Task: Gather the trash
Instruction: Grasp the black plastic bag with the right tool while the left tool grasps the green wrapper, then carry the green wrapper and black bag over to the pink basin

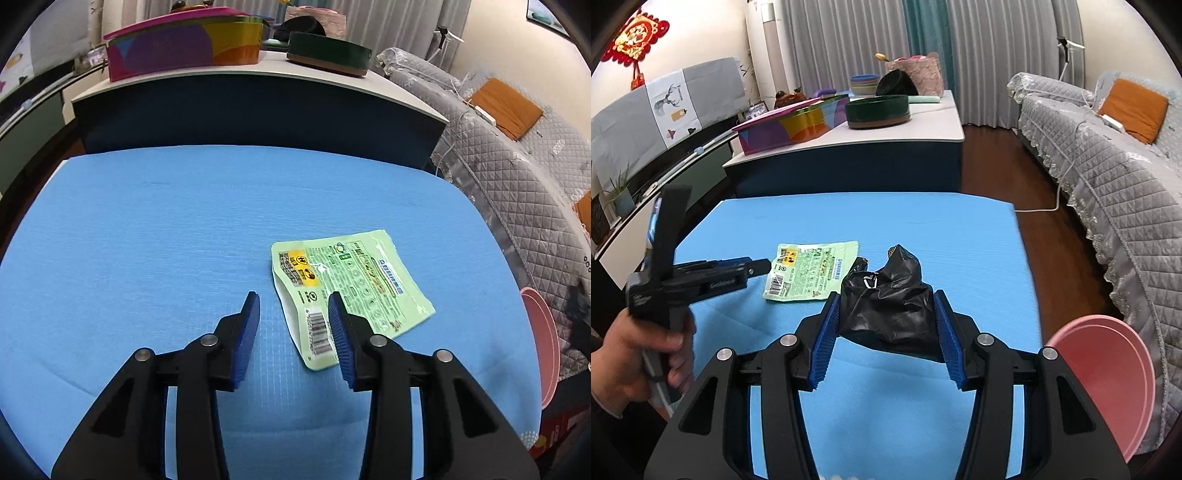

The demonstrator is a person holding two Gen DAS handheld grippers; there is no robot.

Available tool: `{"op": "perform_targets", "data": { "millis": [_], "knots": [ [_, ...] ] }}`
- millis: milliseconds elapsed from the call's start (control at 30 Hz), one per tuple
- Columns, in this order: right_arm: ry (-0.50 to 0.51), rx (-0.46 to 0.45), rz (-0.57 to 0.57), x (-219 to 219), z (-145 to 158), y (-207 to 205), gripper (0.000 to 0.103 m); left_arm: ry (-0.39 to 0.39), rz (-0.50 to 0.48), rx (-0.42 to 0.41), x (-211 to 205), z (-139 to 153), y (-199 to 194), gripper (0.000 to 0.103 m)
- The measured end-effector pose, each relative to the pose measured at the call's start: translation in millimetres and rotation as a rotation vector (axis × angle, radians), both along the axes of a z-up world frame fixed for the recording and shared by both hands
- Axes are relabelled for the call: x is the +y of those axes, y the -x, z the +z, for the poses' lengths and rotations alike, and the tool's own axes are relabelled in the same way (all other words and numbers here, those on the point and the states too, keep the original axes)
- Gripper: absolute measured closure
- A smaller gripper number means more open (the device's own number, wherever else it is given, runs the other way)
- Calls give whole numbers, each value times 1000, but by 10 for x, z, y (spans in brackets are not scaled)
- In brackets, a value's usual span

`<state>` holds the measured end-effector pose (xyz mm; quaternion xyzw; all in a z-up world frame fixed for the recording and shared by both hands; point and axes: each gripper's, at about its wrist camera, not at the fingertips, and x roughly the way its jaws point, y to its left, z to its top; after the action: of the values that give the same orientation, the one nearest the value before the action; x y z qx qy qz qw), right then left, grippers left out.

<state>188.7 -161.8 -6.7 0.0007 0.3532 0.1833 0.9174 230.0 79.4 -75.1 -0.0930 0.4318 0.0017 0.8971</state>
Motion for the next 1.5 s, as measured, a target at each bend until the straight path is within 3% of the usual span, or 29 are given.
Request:
{"op": "perform_targets", "data": {
  "millis": [167,233,433,967,1500],
  "knots": [
    [-23,-17,-46,-258,124,148,52,16,2,29,-19,-112,-77,68],
    [-32,-19,-63,-329,148,206,52,19,-3,42,-44,-150,-99,87],
    [-39,-33,-99,-478,222,395,52,30,-17,8,-130,-28,-18,96],
    [-48,-55,-136,-583,300,478,52,-4,-31,-122,-251,471,385,102],
    [-64,-66,-226,-917,289,494,52,-23,-116,-234,-728,802,605,102]
  ]
}}
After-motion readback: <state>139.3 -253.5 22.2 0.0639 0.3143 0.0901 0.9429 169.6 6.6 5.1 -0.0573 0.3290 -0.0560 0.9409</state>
